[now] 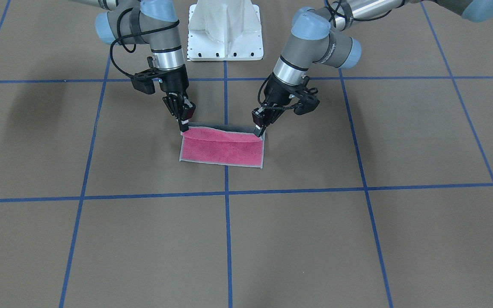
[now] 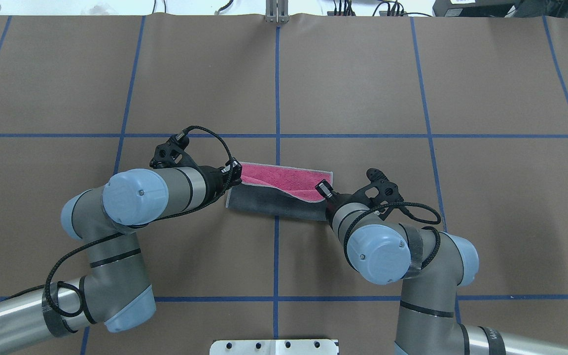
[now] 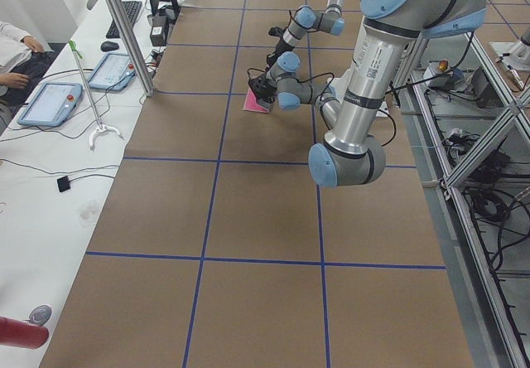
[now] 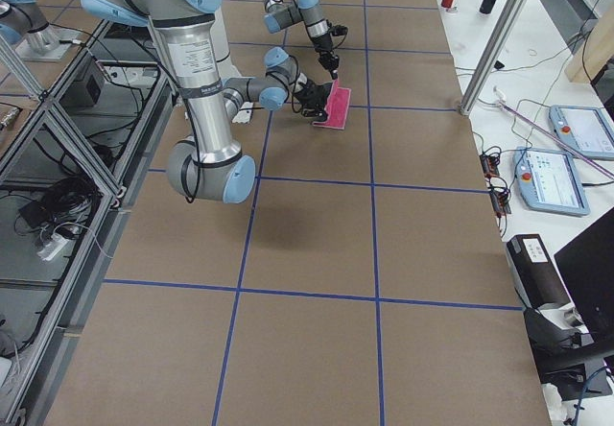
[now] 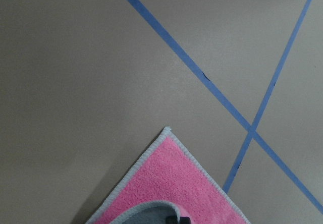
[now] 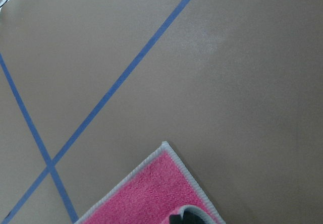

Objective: Fold towel twice with both arms
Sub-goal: 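Lift the near edge with both grippers and fold it over the far edge, then lay the folded edge down and open both grippers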

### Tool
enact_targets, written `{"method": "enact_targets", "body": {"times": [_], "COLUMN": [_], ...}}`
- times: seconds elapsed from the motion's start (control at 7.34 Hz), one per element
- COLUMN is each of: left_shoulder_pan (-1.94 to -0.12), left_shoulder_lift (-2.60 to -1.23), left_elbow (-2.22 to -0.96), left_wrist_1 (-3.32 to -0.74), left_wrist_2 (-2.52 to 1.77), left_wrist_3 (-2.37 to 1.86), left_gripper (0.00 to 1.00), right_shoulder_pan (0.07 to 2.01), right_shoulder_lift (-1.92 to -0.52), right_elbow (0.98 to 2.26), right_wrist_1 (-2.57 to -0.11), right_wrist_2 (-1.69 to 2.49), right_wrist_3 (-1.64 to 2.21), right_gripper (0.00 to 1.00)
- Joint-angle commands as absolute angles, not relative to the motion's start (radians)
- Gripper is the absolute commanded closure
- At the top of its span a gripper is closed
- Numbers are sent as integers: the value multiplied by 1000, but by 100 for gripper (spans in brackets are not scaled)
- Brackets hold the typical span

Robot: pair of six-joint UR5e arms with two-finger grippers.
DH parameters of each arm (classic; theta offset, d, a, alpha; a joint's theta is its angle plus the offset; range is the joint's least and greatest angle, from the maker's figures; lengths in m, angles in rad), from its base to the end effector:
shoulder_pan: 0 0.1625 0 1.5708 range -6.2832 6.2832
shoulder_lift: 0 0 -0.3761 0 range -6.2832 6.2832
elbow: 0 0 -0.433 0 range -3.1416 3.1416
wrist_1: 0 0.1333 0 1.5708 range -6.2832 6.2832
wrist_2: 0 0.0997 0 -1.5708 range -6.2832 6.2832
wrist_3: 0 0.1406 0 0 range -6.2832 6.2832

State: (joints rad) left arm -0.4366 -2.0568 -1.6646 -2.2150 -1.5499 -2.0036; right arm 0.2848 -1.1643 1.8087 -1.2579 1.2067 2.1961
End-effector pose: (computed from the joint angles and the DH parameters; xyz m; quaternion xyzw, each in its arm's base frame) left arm 0.5803 -0.4211 0.2118 0.0096 0.5745 -0.3501 0.7398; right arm -0.5816 -0.3613 0.2420 0.0816 -0.4736 0.4586 0.7475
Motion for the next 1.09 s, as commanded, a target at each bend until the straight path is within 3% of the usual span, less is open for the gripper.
{"method": "enact_targets", "body": {"times": [0.0, 0.54, 0.82, 0.95], "left_shoulder_pan": [-439, -443, -445, -451], "left_shoulder_lift": [-2085, -2086, -2088, -2088], "left_elbow": [-1625, -1611, -1592, -1591], "left_wrist_1": [-2218, -2221, -2223, -2223], "left_wrist_2": [-1549, -1549, -1549, -1549], "left_wrist_3": [-2003, -2002, -1996, -1959], "left_gripper": [100, 100, 100, 86], "right_shoulder_pan": [293, 308, 330, 333], "right_shoulder_lift": [-1163, -1154, -1120, -1117], "right_elbow": [1809, 1792, 1752, 1752], "right_wrist_1": [-1258, -1258, -1259, -1259], "right_wrist_2": [1207, 1209, 1229, 1230], "right_wrist_3": [2178, 2174, 2174, 2151], "right_gripper": [100, 98, 87, 66]}}
